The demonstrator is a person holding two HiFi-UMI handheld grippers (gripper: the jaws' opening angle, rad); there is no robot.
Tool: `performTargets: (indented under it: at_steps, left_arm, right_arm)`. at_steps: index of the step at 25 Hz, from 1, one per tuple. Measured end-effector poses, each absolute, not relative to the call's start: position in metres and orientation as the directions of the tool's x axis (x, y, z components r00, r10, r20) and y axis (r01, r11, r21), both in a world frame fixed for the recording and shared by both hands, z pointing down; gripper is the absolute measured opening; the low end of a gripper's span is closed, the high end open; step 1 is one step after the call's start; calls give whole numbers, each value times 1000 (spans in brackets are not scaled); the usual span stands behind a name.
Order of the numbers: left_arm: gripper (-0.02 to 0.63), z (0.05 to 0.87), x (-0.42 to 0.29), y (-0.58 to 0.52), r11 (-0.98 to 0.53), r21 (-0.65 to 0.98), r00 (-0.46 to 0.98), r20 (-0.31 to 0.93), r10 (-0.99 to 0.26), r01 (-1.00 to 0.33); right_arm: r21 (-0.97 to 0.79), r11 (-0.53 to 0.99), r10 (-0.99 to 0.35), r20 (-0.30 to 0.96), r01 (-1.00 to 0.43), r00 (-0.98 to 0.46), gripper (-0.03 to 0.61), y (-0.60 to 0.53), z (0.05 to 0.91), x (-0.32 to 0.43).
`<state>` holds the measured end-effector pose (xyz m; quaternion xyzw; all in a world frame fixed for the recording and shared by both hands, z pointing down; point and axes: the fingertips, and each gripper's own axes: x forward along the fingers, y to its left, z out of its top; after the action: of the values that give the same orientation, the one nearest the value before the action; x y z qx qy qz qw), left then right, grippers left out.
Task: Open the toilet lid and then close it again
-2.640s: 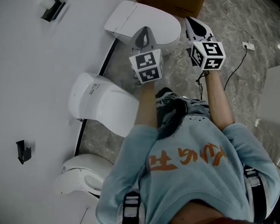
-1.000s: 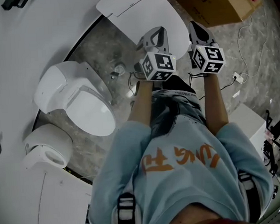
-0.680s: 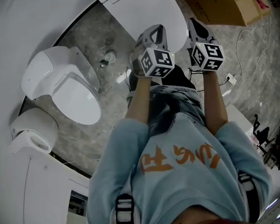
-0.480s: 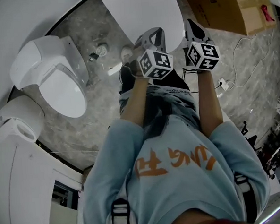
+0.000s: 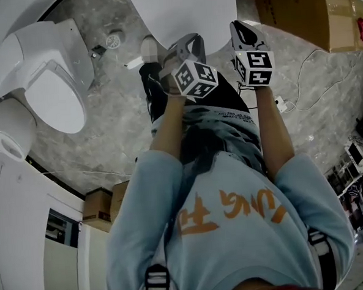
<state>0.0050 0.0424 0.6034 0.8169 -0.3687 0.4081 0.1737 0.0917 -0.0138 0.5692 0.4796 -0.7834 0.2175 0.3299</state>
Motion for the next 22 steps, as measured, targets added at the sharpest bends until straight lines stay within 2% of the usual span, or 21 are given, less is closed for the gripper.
performTargets:
  at_steps: [4,9,13,16,20,22]
  left_arm:
    - [65,653,3,62,-659,2,359,840,-407,-752]
    - [157,701,-14,87,-634,-2,293,886,-361,-774]
    - [263,731,-8,106,-671,-14,278,903,-327,-742]
    - [336,749,-5,118,-668,-36,254,909,-331,-743]
    - [365,769,11,135,-788,-129,223,920,-321,-602]
    - [376,777,18,140,-850,-194,205,922,-329,-490]
  right_arm:
    - [-50,526,-516,775,-849,-366,75,13,615,92]
    - [-73,641,-390,827,-764,-406,168,50,675,88]
    - [-31,785,-297,858,-619,-420,221,72,714,85]
    - [34,891,-242,880,-453,-409,255,94,740,85]
    - [133,969,-201,911,-206,-361,387,120,772,92]
    - [171,977,-205,913,-126,-354,408,127,783,91]
